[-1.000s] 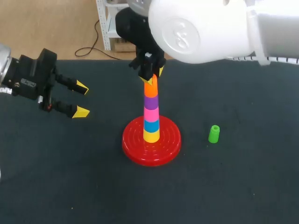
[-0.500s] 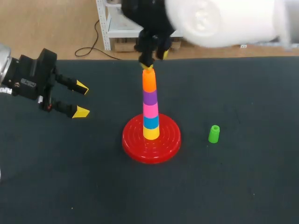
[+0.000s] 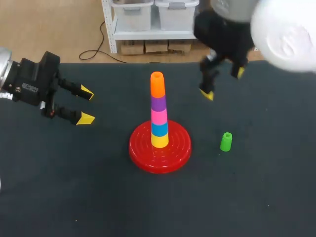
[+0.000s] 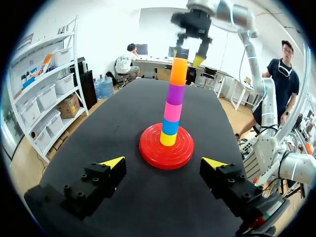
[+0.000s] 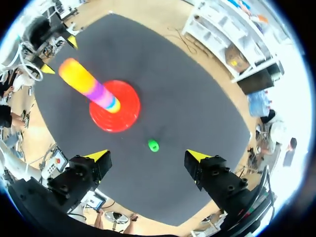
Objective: Pick up and stack the cylinders on the red base in this order: pink,purple,orange,green
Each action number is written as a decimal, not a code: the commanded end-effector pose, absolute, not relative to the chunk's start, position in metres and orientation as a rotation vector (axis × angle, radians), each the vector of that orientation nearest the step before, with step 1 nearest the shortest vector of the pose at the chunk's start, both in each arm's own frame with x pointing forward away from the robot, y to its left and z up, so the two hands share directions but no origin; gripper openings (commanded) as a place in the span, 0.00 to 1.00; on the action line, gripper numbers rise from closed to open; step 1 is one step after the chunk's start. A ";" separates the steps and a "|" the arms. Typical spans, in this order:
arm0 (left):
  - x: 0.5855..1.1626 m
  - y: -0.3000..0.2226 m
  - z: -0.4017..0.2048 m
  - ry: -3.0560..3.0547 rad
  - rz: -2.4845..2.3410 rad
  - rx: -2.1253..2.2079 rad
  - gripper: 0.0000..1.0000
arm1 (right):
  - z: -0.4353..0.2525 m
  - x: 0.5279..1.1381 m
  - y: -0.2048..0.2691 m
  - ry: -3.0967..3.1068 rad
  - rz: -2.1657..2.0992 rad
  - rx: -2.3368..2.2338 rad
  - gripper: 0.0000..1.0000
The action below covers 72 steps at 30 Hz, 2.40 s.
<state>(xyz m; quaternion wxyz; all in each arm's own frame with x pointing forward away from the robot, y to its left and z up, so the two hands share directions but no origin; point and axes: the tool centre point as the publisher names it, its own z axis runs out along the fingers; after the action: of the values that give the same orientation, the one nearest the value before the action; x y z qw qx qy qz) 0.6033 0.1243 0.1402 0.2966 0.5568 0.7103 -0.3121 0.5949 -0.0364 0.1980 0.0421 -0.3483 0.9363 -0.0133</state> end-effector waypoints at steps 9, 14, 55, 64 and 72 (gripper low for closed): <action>0.603 0.125 0.139 1.884 -0.830 1.479 1.00 | 0.093 0.590 -0.063 2.734 0.121 -0.978 1.00; 0.603 0.125 0.139 1.884 -0.830 1.479 1.00 | 0.055 0.594 -0.065 2.820 0.061 -0.953 1.00; 0.603 0.125 0.139 1.884 -0.830 1.479 1.00 | 0.027 0.603 -0.069 3.002 0.012 -0.900 0.47; 0.603 0.125 0.139 1.884 -0.830 1.479 1.00 | 0.026 0.599 -0.069 3.005 0.004 -0.911 0.42; 0.603 0.125 0.139 1.884 -0.830 1.479 1.00 | 0.024 0.598 -0.069 3.001 -0.018 -0.933 0.38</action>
<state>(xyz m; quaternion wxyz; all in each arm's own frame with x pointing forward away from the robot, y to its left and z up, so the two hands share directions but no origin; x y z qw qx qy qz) 0.6033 0.1243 0.1402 0.2966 0.5568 0.7103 -0.3121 0.5986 -0.0695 0.0247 -0.0018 -0.2975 0.9547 -0.0042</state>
